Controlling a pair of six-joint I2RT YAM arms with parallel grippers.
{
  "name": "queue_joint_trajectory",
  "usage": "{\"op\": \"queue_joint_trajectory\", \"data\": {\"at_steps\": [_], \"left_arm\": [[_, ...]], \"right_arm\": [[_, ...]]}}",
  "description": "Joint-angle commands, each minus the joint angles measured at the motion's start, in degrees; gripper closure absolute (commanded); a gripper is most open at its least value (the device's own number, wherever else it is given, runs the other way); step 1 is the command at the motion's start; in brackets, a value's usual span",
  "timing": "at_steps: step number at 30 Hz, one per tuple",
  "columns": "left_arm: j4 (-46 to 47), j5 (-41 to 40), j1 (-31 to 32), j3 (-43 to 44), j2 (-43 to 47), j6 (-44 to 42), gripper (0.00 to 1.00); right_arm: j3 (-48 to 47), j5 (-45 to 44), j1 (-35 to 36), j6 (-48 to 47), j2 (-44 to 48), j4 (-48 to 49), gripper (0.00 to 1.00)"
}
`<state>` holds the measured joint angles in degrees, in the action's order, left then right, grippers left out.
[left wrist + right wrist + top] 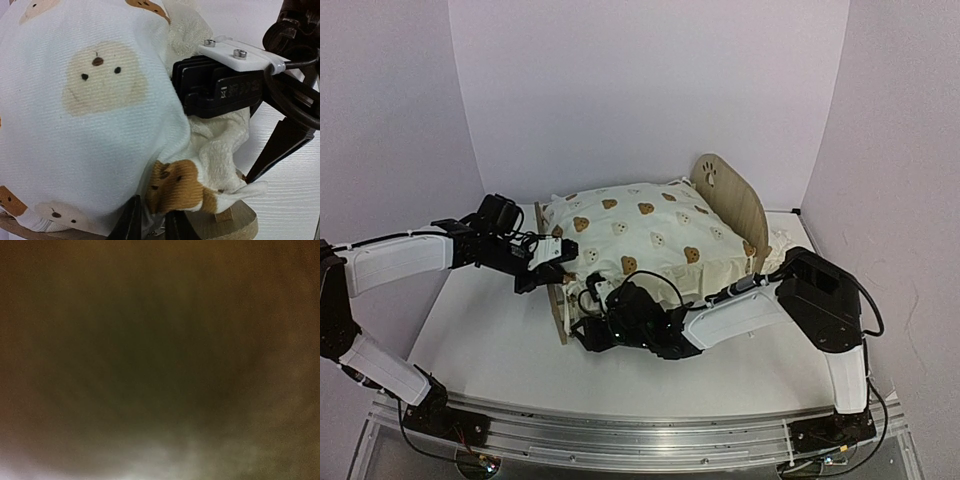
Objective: Set up the pet bed
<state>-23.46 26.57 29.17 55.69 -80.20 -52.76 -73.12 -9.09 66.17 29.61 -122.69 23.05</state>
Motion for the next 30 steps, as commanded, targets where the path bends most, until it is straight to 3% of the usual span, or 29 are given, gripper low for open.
{"op": "queue_joint_trajectory", "data": {"at_steps": [1, 3, 6, 11, 16, 21, 26, 30], "left_arm": [[-13.3, 4.6, -1.5, 4.4, 0.5, -4.6, 0.66], [-16.9, 8.4, -2.2, 6.6, 1.1, -5.9, 0.55], [-19.5, 11.9, -2.2, 7.3, 1.6, -5.5, 0.47], [-20.1, 12.6, -1.5, 6.7, 2.4, -0.1, 0.5], [-20.4, 14.4, -1.0, 5.6, 5.7, 1.1, 0.5], [-15.5, 13.0, -1.0, 3.5, 8.3, 3.3, 0.49], [-14.1, 11.1, -1.5, 2.9, 8.1, 7.0, 0.48], [-11.0, 11.8, -5.8, 1.7, 8.9, 10.4, 0.48]], "right_arm": [[-0.2, -6.5, -0.2, -0.2, 0.0, 2.8, 0.5], [-0.5, -9.2, -0.2, -0.5, -0.7, 3.1, 0.53], [-2.6, -8.5, -0.3, -2.2, -3.3, 4.6, 0.53], [-4.1, -5.9, -0.3, -2.7, -6.0, 6.6, 0.52], [0.9, -5.4, -0.3, -3.6, -2.6, 6.6, 0.53], [7.2, 8.4, -0.2, -10.0, 1.8, 8.3, 0.52], [12.5, 10.0, -0.3, -13.0, 1.0, 19.8, 0.47], [8.6, 9.1, -0.4, -18.4, -5.7, 29.0, 0.47]]}}
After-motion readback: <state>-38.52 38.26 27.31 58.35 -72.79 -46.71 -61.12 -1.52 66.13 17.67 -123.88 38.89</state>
